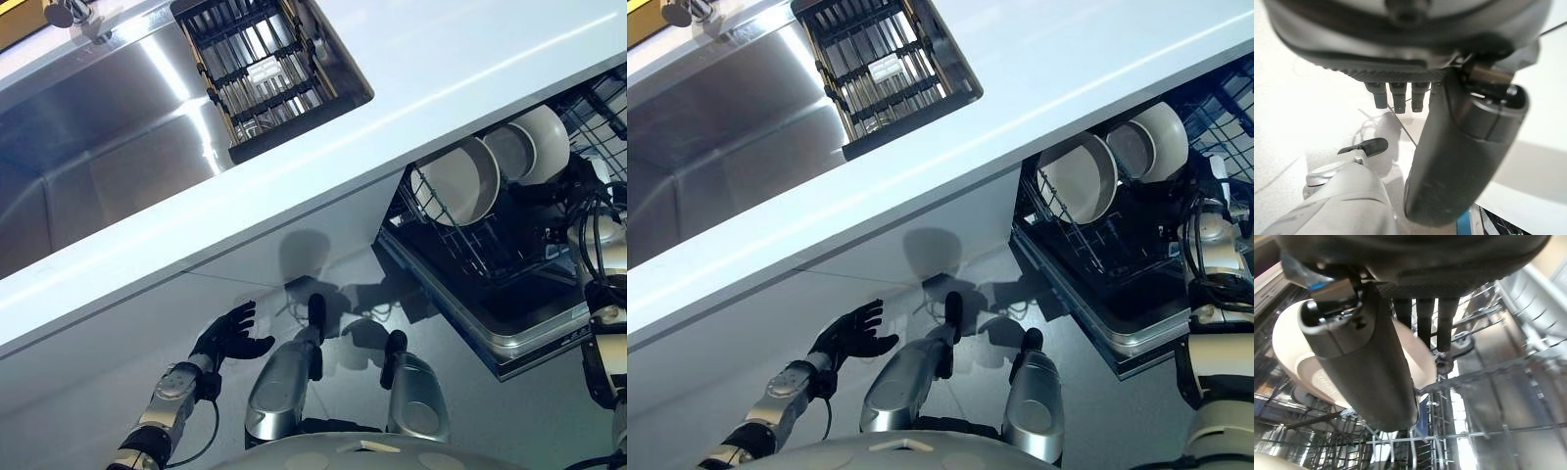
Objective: Pick up plates and place into dishwasher.
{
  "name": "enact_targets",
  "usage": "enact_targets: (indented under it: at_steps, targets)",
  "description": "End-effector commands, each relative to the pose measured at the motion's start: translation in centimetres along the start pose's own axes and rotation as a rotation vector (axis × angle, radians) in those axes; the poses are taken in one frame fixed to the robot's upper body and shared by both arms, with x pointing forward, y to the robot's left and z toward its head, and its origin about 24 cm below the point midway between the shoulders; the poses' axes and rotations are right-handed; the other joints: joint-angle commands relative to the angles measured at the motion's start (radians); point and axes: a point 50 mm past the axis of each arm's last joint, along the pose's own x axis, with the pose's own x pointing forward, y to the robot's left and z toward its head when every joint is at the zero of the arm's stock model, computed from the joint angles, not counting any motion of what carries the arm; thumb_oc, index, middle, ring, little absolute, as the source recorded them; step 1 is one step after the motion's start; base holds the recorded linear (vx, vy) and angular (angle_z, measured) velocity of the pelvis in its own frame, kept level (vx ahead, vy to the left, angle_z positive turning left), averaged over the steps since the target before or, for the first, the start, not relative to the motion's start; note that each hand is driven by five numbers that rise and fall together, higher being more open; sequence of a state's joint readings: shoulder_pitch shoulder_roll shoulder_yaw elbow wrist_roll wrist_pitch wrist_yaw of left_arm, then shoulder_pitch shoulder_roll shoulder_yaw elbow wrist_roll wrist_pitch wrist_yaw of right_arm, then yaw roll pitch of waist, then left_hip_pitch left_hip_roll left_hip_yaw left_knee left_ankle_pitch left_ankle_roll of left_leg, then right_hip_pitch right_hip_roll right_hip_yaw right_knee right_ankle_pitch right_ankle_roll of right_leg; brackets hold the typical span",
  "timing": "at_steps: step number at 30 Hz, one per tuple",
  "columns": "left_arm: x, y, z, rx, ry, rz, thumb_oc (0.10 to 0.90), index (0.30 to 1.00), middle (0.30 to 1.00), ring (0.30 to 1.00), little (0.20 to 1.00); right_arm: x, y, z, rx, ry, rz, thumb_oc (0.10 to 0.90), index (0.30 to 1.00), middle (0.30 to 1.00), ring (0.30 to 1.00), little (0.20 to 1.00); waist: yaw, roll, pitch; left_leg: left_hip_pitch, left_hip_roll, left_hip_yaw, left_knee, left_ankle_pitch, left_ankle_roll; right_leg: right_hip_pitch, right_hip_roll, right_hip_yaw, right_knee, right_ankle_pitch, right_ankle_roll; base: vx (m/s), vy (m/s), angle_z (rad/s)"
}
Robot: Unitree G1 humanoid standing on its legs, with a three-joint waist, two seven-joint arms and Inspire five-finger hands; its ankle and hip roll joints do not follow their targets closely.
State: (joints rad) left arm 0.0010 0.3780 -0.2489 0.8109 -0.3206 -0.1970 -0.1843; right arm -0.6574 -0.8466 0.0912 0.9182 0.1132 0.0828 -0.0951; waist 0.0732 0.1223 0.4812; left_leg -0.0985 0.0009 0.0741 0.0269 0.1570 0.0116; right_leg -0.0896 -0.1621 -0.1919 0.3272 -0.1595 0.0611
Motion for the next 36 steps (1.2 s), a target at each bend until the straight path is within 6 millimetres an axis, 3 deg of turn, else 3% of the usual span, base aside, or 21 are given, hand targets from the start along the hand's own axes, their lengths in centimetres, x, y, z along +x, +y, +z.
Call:
enact_targets:
  at_steps: [1, 14, 22, 23, 25, 36]
  targets:
    - [-1.6, 0.6, -2.0, 0.016, 0.040, 0.012, 0.800, 0.900, 0.900, 0.900, 0.900, -0.5, -6.6, -0.5, -0.199, 0.006, -0.175, 0.800, 0.900, 0.900, 0.900, 0.900, -0.026, -0.085, -0.105, 0.045, 0.005, 0.020, 0.179, -0.242, -0.027, 0.048, 0.045, -0.006, -0.119, 0.099, -0.033, 0.03, -0.014, -0.07]
    - [-2.0, 0.8, -3.3, 0.038, 0.121, 0.027, 0.800, 0.900, 0.900, 0.900, 0.900, -2.1, -9.8, -3.4, -0.272, 0.075, -0.206, 0.800, 0.900, 0.900, 0.900, 0.900, -0.070, -0.148, -0.204, 0.101, 0.033, 0.072, 0.125, -0.243, -0.032, 0.094, 0.075, 0.045, -0.212, 0.128, -0.013, 0.04, 0.000, -0.09]
    - [-1.7, 0.6, -3.3, 0.033, 0.126, 0.027, 0.800, 0.900, 0.900, 0.900, 0.900, -3.0, -8.9, -4.7, -0.185, 0.073, -0.188, 0.800, 0.900, 0.900, 0.900, 0.900, -0.106, -0.168, -0.219, 0.109, 0.042, 0.108, 0.139, -0.261, -0.029, 0.094, 0.086, 0.070, -0.218, 0.131, -0.013, 0.02, 0.013, -0.18]
    - [-1.6, 0.6, -3.3, 0.031, 0.126, 0.028, 0.800, 0.900, 0.900, 0.900, 0.900, -3.0, -8.7, -4.7, -0.187, 0.070, -0.162, 0.641, 0.764, 0.764, 0.764, 0.741, -0.109, -0.168, -0.219, 0.110, 0.042, 0.112, 0.142, -0.262, -0.029, 0.094, 0.086, 0.072, -0.218, 0.131, -0.014, 0.01, 0.016, -0.16]
    - [-1.5, 0.5, -3.1, 0.033, 0.121, 0.029, 0.800, 0.900, 0.900, 0.900, 0.900, -3.1, -8.1, -4.7, -0.212, 0.058, -0.126, 0.100, 0.300, 0.300, 0.300, 0.200, -0.110, -0.169, -0.215, 0.105, 0.040, 0.117, 0.158, -0.271, -0.026, 0.092, 0.085, 0.072, -0.210, 0.127, -0.017, -0.01, 0.009, -0.17]
    - [-0.4, -0.1, -1.0, 0.017, 0.032, 0.024, 0.800, 0.900, 0.900, 0.900, 0.900, -2.0, -5.8, -2.8, -0.265, -0.012, -0.070, 0.100, 0.300, 0.300, 0.300, 0.200, -0.096, -0.149, -0.140, -0.005, 0.035, 0.119, 0.367, -0.333, -0.012, 0.027, 0.063, 0.038, -0.068, 0.077, -0.053, -0.06, 0.022, 0.01]
